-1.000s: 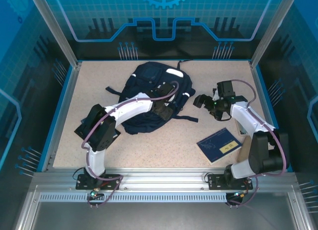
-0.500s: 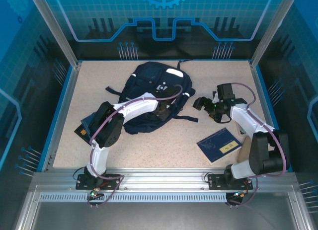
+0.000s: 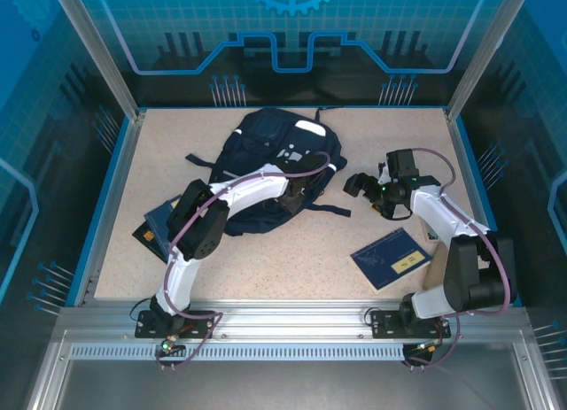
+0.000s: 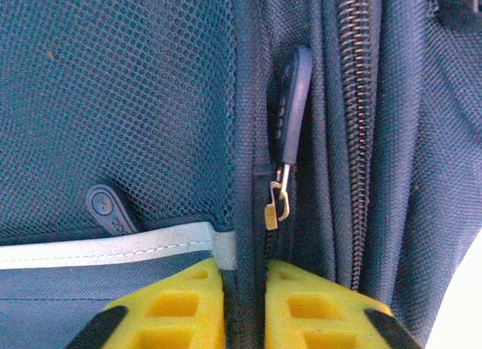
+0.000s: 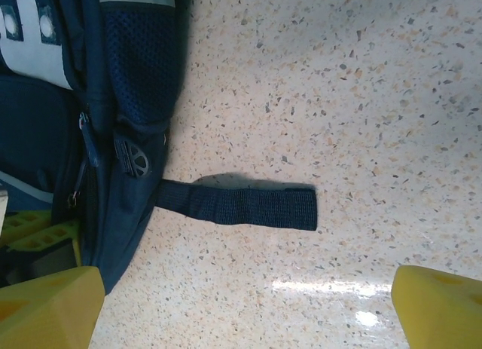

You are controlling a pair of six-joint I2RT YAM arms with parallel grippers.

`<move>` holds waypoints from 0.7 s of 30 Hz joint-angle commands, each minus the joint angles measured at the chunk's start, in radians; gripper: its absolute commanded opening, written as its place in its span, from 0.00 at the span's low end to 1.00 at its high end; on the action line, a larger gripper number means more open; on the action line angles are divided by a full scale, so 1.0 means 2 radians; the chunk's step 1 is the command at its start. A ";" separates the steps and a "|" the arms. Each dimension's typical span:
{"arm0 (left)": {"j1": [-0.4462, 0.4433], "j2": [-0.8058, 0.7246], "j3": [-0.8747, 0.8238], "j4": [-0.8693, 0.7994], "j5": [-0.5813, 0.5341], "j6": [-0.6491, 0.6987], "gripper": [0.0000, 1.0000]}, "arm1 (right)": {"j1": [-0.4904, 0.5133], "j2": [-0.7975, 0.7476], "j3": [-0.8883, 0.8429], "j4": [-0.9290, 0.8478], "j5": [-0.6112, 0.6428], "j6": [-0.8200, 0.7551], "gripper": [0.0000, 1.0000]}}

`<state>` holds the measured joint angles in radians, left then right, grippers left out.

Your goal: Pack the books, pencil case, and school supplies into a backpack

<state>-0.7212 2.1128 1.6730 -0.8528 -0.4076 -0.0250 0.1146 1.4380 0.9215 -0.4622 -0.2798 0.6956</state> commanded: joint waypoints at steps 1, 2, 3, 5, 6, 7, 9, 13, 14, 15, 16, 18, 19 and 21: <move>0.002 -0.038 0.010 -0.007 -0.003 0.006 0.07 | -0.001 -0.016 -0.001 -0.001 -0.022 -0.017 0.99; 0.002 -0.048 0.010 -0.005 0.004 0.013 0.06 | 0.002 -0.016 -0.001 0.001 -0.026 -0.022 0.99; 0.002 -0.061 0.010 -0.004 0.012 0.023 0.05 | 0.005 -0.016 0.000 0.003 -0.032 -0.026 0.99; 0.002 -0.082 0.011 -0.004 0.020 0.034 0.04 | 0.013 -0.016 0.000 0.009 -0.042 -0.032 0.99; 0.002 -0.091 0.012 -0.004 0.022 0.038 0.04 | 0.018 -0.014 0.000 0.013 -0.046 -0.034 0.98; 0.002 -0.103 0.012 -0.004 0.022 0.040 0.04 | 0.023 -0.013 0.000 0.017 -0.048 -0.033 0.98; 0.002 -0.122 0.012 -0.001 0.020 0.041 0.04 | 0.032 -0.012 -0.003 0.030 -0.054 -0.031 0.97; 0.002 -0.160 0.013 0.009 0.023 0.039 0.02 | 0.047 -0.016 -0.008 0.062 -0.067 -0.038 0.92; 0.002 -0.168 0.014 0.011 0.023 0.039 0.02 | 0.050 -0.019 -0.009 0.067 -0.067 -0.042 0.91; 0.002 -0.176 0.015 0.014 0.021 0.040 0.02 | 0.053 -0.022 -0.009 0.073 -0.066 -0.050 0.89; 0.003 -0.185 0.016 0.016 0.020 0.039 0.01 | 0.055 -0.027 -0.010 0.080 -0.066 -0.058 0.87; 0.005 -0.197 0.020 0.018 0.021 0.039 0.01 | 0.056 -0.033 -0.014 0.097 -0.075 -0.072 0.83; 0.005 -0.202 0.023 0.017 0.023 0.041 0.00 | 0.056 -0.036 -0.017 0.109 -0.083 -0.083 0.79; 0.006 -0.209 0.028 0.017 0.023 0.045 0.00 | 0.057 -0.043 -0.018 0.126 -0.091 -0.105 0.72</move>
<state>-0.7124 1.7706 1.6733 -0.8711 -0.3611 0.0307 0.2161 1.3888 0.8978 -0.3019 -0.4095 0.5674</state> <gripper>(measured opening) 0.097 0.739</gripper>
